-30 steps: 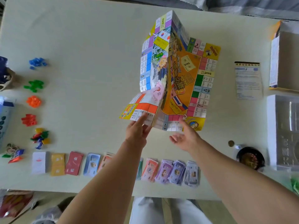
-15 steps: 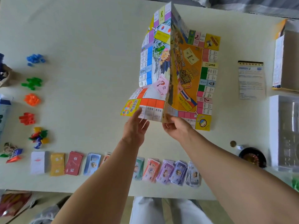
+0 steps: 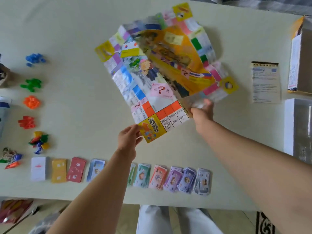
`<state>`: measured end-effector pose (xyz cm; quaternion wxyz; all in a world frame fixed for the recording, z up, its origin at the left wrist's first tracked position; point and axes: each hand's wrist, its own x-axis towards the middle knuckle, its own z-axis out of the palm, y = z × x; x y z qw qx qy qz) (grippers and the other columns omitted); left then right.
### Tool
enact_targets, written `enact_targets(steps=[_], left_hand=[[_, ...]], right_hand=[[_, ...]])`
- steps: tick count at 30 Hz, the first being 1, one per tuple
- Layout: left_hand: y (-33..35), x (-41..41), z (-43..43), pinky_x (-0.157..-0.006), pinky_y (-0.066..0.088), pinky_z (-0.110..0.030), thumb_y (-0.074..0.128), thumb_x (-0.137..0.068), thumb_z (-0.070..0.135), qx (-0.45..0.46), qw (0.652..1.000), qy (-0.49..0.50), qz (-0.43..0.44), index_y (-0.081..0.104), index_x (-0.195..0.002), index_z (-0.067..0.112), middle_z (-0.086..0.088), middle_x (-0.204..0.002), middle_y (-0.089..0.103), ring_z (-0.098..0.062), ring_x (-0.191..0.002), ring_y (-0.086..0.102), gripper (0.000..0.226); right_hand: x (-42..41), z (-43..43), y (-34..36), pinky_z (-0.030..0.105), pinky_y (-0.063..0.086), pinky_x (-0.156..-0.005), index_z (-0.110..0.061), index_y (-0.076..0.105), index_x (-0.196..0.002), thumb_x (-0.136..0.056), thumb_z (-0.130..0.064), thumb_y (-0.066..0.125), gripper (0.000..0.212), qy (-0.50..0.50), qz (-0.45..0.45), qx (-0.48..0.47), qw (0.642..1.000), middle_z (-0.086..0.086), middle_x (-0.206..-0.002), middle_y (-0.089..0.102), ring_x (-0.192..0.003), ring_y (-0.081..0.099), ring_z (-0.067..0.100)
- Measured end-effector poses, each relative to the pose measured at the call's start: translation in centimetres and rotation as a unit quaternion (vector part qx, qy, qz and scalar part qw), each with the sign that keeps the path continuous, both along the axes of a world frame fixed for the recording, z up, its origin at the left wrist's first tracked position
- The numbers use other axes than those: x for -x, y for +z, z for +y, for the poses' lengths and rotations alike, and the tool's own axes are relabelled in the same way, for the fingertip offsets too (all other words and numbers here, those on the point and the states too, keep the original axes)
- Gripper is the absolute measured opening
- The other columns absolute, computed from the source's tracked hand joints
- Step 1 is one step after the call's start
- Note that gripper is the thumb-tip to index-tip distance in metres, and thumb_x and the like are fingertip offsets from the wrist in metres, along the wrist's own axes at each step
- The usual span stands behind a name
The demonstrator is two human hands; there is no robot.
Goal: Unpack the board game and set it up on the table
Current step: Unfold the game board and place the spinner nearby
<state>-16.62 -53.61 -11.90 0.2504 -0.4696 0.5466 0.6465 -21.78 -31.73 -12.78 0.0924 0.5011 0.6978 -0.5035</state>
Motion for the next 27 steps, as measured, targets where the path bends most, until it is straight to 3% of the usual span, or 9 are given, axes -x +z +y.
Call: enact_targets(steps=[3, 5, 7, 10, 16, 18, 21, 24, 27], left_hand=[[-0.7, -1.8, 0.0, -0.067, 0.046, -0.025, 0.063, -0.085, 0.006, 0.028, 0.997, -0.048, -0.058, 0.064, -0.076, 0.011, -0.003, -0.067, 0.059, -0.011, -0.062, 0.055, 0.011], [-0.6, -2.2, 0.7, -0.068, 0.048, -0.026, 0.065, -0.084, 0.005, 0.025, 0.995, -0.073, -0.069, 0.066, -0.076, 0.009, -0.005, -0.068, 0.060, -0.012, -0.063, 0.056, 0.009], [-0.3, -2.0, 1.8, -0.067, 0.047, -0.026, 0.065, -0.083, 0.004, 0.028, 0.993, -0.091, -0.064, 0.066, -0.075, 0.009, -0.005, -0.068, 0.060, -0.012, -0.062, 0.056, 0.010], [-0.1, -1.3, 3.4, -0.067, 0.046, -0.026, 0.066, -0.083, 0.005, 0.017, 0.992, -0.116, -0.055, 0.066, -0.074, 0.010, -0.004, -0.068, 0.061, -0.012, -0.062, 0.056, 0.010], [0.4, -1.1, 4.9, -0.065, 0.046, -0.023, 0.065, -0.087, 0.020, -0.024, 0.962, -0.263, -0.064, 0.068, -0.078, 0.012, 0.000, -0.072, 0.069, -0.012, -0.065, 0.059, 0.012], [-0.2, -1.0, 4.8, -0.057, 0.041, -0.022, 0.064, -0.086, 0.022, 0.035, 0.947, -0.315, -0.051, 0.067, -0.072, 0.011, -0.001, -0.066, 0.064, -0.012, -0.058, 0.052, 0.018], [-1.4, 0.0, 4.3, -0.058, 0.045, -0.027, 0.064, -0.083, 0.027, 0.202, 0.914, -0.350, -0.025, 0.062, -0.061, 0.015, -0.005, -0.062, 0.059, -0.019, -0.057, 0.050, 0.026], [-1.8, 1.4, 4.4, -0.068, 0.040, -0.030, 0.061, -0.086, 0.034, 0.358, 0.862, -0.356, 0.048, 0.063, -0.092, 0.017, -0.006, -0.093, 0.061, -0.022, -0.086, 0.054, 0.018], [-2.8, 3.3, 4.3, -0.098, 0.037, -0.045, 0.062, -0.086, 0.038, 0.418, 0.792, -0.433, 0.098, 0.043, -0.133, 0.028, -0.011, -0.144, 0.032, -0.032, -0.132, 0.030, 0.051]], right_hand=[[1.2, -1.2, 0.4, 0.009, 0.043, -0.074, -0.005, 0.025, -0.140, -0.088, 0.002, 0.058, 0.062, -0.009, 0.063, 0.035, 0.997, 0.004, -0.111, 0.045, -0.100, 0.048, 0.020], [1.4, -1.7, 0.4, 0.027, 0.048, -0.091, -0.011, 0.021, -0.143, -0.087, -0.023, 0.067, 0.074, -0.019, 0.005, 0.083, 0.996, 0.008, -0.127, 0.047, -0.109, 0.054, 0.025], [0.9, -1.9, 0.1, 0.038, 0.056, -0.079, -0.010, 0.039, -0.132, -0.081, -0.040, 0.072, 0.067, -0.012, -0.068, 0.168, 0.983, 0.012, -0.118, 0.062, -0.099, 0.065, 0.027], [-0.4, -1.8, -0.5, 0.031, 0.055, -0.064, -0.015, 0.059, -0.109, -0.084, -0.035, 0.071, 0.035, 0.027, -0.093, 0.256, 0.962, 0.008, -0.098, 0.070, -0.078, 0.068, 0.020], [-1.4, 1.5, -2.1, 0.027, 0.054, -0.065, -0.017, 0.064, -0.101, -0.086, -0.015, 0.070, 0.016, 0.076, -0.052, 0.156, 0.983, 0.006, -0.100, 0.069, -0.075, 0.066, 0.016], [-1.9, 3.7, -2.8, 0.037, 0.056, -0.082, -0.012, 0.064, -0.103, -0.083, -0.012, 0.072, 0.023, 0.116, -0.065, 0.105, 0.986, 0.008, -0.107, 0.069, -0.089, 0.067, 0.021], [-2.6, 6.5, -3.6, 0.042, 0.055, -0.088, -0.011, 0.062, -0.107, -0.077, -0.017, 0.076, 0.033, 0.147, -0.087, 0.026, 0.985, 0.007, -0.108, 0.069, -0.094, 0.067, 0.024], [-2.6, 7.9, -4.0, 0.044, 0.054, -0.088, -0.014, 0.059, -0.109, -0.080, -0.020, 0.073, 0.033, 0.138, -0.086, -0.018, 0.987, 0.006, -0.110, 0.067, -0.096, 0.065, 0.025], [-2.4, 8.3, -4.5, 0.043, 0.055, -0.086, -0.013, 0.062, -0.109, -0.082, -0.017, 0.067, 0.028, 0.115, -0.045, -0.029, 0.992, 0.007, -0.106, 0.069, -0.094, 0.066, 0.025]])
